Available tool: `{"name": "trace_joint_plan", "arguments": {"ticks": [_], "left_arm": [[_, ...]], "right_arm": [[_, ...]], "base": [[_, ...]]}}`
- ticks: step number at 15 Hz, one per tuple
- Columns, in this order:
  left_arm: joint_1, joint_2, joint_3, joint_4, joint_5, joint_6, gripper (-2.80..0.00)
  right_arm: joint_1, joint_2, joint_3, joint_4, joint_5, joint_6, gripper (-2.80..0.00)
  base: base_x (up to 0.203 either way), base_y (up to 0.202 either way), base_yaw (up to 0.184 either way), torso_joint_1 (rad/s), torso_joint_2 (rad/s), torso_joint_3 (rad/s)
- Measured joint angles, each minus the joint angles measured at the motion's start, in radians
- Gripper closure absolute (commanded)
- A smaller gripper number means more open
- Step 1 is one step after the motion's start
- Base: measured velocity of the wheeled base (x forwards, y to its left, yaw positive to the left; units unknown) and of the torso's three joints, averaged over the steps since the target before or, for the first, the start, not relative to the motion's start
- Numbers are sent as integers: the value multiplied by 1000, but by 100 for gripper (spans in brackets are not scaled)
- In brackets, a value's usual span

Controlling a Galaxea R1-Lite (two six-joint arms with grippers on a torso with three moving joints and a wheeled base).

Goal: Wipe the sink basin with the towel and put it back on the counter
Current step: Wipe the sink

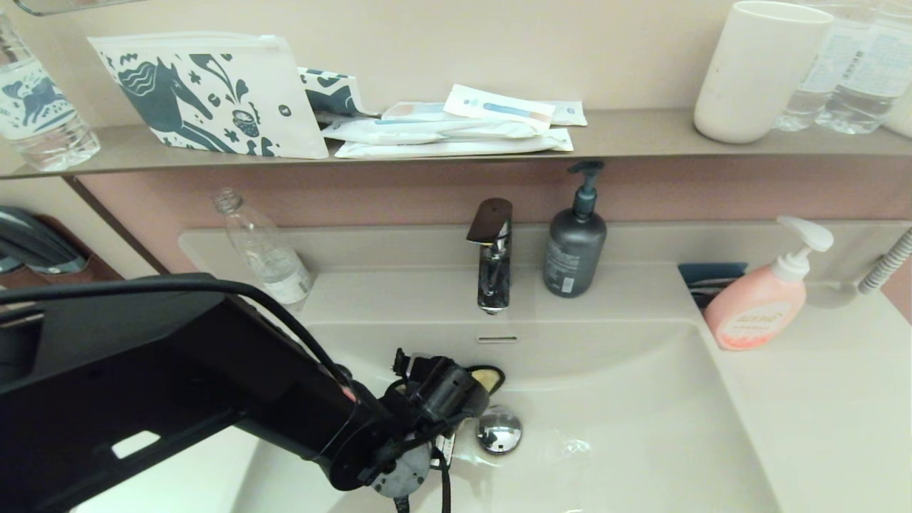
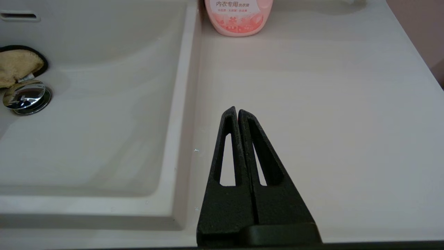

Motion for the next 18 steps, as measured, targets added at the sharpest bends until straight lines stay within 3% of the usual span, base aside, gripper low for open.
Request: {"name": "trace_joint_plan", "arguments": {"ticks": [4,7,11,16,18], "left_arm": [[-1,15,-7,-142,-8,88,0],[-6,20,-49,-147,-14,82,0],[-37,29,-111,-123,-14,22,0],[-111,64,-235,21,-7,-106,0],[-134,81,-254,17,-5,-119,0]], "right_arm": [[0,0,0,0,0,0,0],[0,0,0,0,0,0,0],[0,0,0,0,0,0,0],[0,0,0,0,0,0,0],[0,0,0,0,0,0,0]], "base": [[0,0,0,0,0,0],[0,0,0,0,0,0],[0,0,0,0,0,0],[0,0,0,0,0,0],[0,0,0,0,0,0]]}}
